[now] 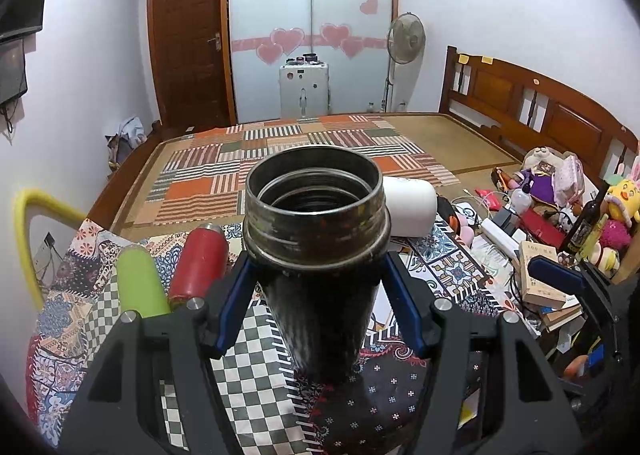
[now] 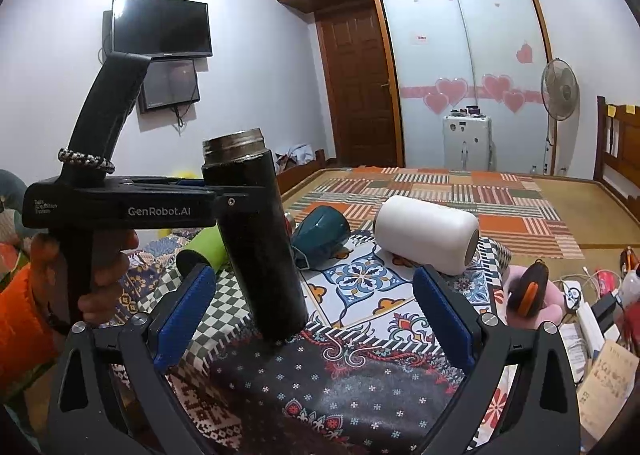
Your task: Flip cup upright
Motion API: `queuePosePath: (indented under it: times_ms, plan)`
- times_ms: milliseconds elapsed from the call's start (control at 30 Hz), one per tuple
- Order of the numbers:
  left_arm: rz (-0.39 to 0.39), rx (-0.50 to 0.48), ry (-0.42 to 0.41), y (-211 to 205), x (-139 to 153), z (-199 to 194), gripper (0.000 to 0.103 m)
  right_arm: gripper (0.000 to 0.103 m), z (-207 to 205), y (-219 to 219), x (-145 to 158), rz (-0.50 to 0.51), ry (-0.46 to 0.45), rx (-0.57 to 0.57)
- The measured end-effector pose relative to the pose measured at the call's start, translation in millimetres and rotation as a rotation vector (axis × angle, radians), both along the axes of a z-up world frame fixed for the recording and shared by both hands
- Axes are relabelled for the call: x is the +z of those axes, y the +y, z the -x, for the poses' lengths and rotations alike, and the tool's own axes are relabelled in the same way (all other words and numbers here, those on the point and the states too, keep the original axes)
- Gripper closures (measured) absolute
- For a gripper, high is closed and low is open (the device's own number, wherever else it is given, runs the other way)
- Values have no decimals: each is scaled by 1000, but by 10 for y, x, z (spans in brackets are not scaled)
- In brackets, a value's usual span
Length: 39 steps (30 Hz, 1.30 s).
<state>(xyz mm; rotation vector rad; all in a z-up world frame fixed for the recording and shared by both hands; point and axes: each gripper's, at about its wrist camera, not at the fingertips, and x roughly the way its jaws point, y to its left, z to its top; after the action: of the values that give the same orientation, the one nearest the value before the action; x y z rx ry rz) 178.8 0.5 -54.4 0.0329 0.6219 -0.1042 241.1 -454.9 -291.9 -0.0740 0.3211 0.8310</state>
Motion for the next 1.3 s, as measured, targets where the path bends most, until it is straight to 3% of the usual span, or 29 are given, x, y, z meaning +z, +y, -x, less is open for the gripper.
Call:
queuePosePath:
  times_ms: [667,867,1300]
  plan:
    - [19,-11,-17,24,-14,50,36,4,139,-55,69,-12,-14,-11]
    - [35,4,-43,102,61,249,36,4,207,-58,160,-16,-38,-22]
    - [23,80,-291,207,528,1283,36,4,702,-126,491,-81,-135,-71]
